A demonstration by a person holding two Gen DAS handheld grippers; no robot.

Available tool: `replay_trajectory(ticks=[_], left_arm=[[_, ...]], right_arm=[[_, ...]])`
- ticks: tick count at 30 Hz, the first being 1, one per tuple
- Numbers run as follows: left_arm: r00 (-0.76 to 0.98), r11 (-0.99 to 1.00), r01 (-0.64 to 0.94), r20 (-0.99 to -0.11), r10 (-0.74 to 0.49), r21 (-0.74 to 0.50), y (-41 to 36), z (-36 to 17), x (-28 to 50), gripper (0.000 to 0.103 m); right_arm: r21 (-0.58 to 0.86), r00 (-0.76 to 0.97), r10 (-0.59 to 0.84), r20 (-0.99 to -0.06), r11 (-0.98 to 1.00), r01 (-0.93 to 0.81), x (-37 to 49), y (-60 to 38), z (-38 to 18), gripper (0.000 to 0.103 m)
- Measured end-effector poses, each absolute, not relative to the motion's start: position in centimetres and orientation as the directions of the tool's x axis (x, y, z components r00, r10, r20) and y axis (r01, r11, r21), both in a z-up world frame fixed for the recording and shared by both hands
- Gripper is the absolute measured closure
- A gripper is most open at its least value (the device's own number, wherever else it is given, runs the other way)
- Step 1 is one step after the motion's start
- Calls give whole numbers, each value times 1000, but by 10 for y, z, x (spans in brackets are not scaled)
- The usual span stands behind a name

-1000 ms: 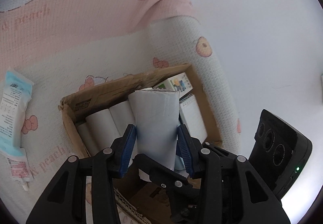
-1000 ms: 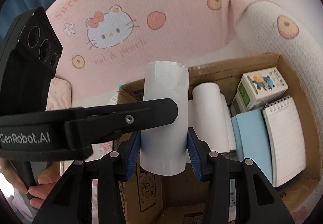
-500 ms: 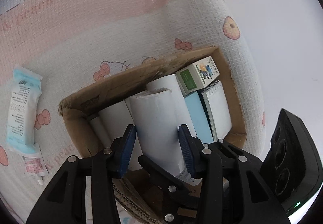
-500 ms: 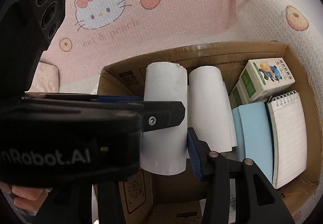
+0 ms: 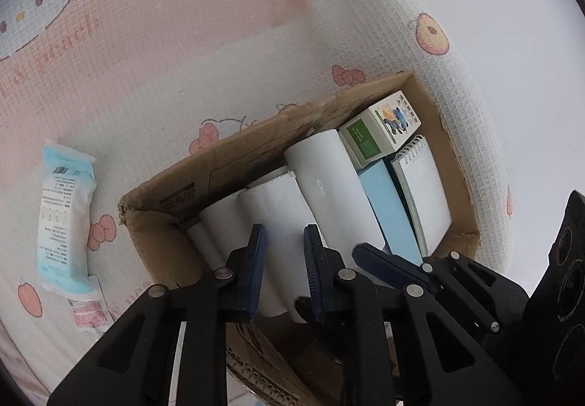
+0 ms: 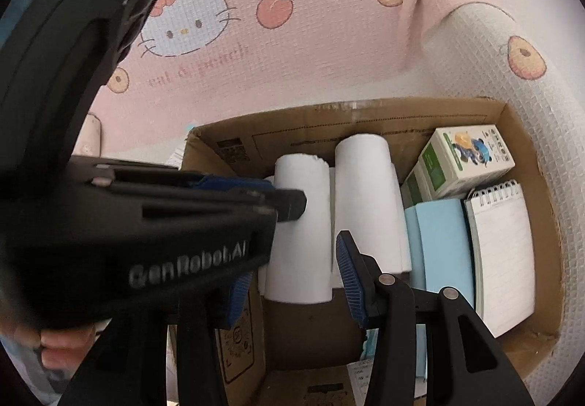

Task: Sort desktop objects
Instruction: 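Lower the tube among the paper rolls in the box, open right gripper, then raise the open right gripper away from the tubes in the box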

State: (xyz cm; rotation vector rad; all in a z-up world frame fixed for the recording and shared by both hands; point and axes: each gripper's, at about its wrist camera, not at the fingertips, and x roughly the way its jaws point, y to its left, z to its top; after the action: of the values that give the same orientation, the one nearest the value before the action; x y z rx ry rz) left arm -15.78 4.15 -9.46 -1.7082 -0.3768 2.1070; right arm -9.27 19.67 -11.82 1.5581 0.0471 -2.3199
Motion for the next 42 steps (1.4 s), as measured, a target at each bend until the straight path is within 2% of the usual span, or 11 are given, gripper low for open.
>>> replay_trajectory(ticks=[7, 8, 10, 11, 13, 15, 17, 18, 19, 28, 42], left_arm=[[-239, -851, -211, -818, 523, -482, 37, -75, -144, 76], [-247, -849, -218, -815, 525, -481, 37, -73, -143, 73], [-258, -845, -230, -808, 530, -482, 38, -67, -139, 54], [-257, -844, -235, -807, 532, -482, 38, -66, -138, 53], [-253, -847, -242, -811, 527, -474, 39, -66, -136, 53], [-259, -852, -232, -815, 519, -469, 39, -69, -137, 53], [-245, -850, -228, -817, 522, -475, 39, -75, -138, 62], [-235, -849, -223, -819, 523, -479, 40, -78, -138, 71], [-221, -846, -225, -820, 528, -484, 40, -81, -138, 74], [-219, -853, -240, -830, 513, -463, 44, -90, -133, 74], [-192, -845, -278, -835, 515, -457, 51, -90, -125, 74]], right_arm=[[186, -343, -271, -899, -947, 262, -75, 215, -111, 60], [189, -339, -274, -900, -946, 262, -72, 217, -110, 60], [187, -327, -270, -906, -946, 263, -67, 219, -112, 60], [187, -319, -270, -909, -945, 267, -65, 219, -113, 61], [209, -301, -289, -909, -940, 269, -61, 221, -117, 64], [230, -294, -308, -905, -934, 272, -59, 223, -120, 76], [222, -299, -301, -905, -936, 272, -58, 224, -123, 81], [204, -306, -284, -909, -942, 268, -59, 224, -125, 84], [181, -314, -262, -912, -947, 265, -59, 224, -126, 84], [114, -329, -194, -924, -962, 246, -71, 224, -137, 85], [144, -328, -229, -917, -954, 263, -65, 220, -133, 85]])
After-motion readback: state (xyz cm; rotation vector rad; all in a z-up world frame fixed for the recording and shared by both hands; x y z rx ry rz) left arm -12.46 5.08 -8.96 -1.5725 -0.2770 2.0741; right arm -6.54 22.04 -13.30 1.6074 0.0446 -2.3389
